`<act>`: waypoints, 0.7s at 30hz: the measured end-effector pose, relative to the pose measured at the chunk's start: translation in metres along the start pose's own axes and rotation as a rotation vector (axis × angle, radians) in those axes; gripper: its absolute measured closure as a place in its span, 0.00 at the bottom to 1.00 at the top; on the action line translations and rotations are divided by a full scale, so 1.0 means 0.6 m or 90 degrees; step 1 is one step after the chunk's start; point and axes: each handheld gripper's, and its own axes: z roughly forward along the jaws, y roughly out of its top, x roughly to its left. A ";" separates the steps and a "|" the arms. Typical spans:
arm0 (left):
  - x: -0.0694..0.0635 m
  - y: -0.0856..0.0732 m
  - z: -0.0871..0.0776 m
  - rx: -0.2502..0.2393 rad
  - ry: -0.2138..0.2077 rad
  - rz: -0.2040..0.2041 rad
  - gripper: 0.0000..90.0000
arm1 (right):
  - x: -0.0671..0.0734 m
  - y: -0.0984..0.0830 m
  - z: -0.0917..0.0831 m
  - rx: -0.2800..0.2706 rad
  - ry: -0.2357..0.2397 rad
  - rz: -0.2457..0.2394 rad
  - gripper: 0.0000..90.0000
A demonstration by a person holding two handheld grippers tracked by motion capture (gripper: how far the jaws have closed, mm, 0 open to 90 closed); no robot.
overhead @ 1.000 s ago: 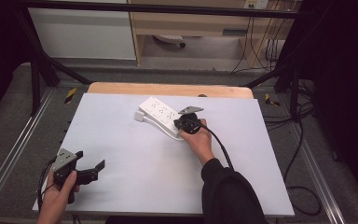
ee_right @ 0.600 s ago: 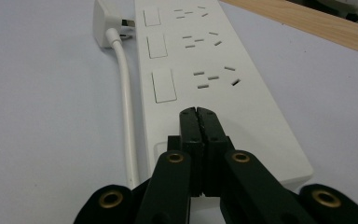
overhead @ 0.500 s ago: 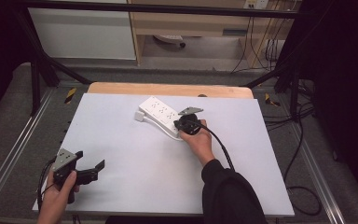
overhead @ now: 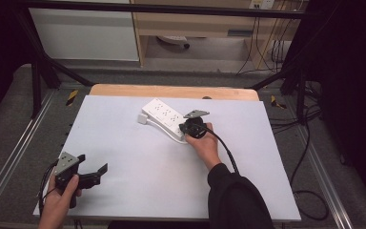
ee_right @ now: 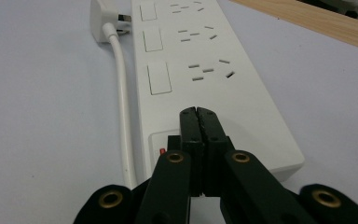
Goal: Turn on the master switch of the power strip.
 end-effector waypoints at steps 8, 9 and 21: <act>0.000 0.000 0.000 0.000 0.001 0.001 0.07 | -0.001 0.001 0.000 0.003 0.001 0.000 1.00; 0.000 0.000 0.000 0.000 0.000 0.000 0.07 | -0.001 0.001 0.000 0.003 0.001 0.000 1.00; -0.001 0.000 0.002 0.002 0.000 0.001 0.07 | 0.001 0.001 -0.001 0.008 -0.004 -0.003 1.00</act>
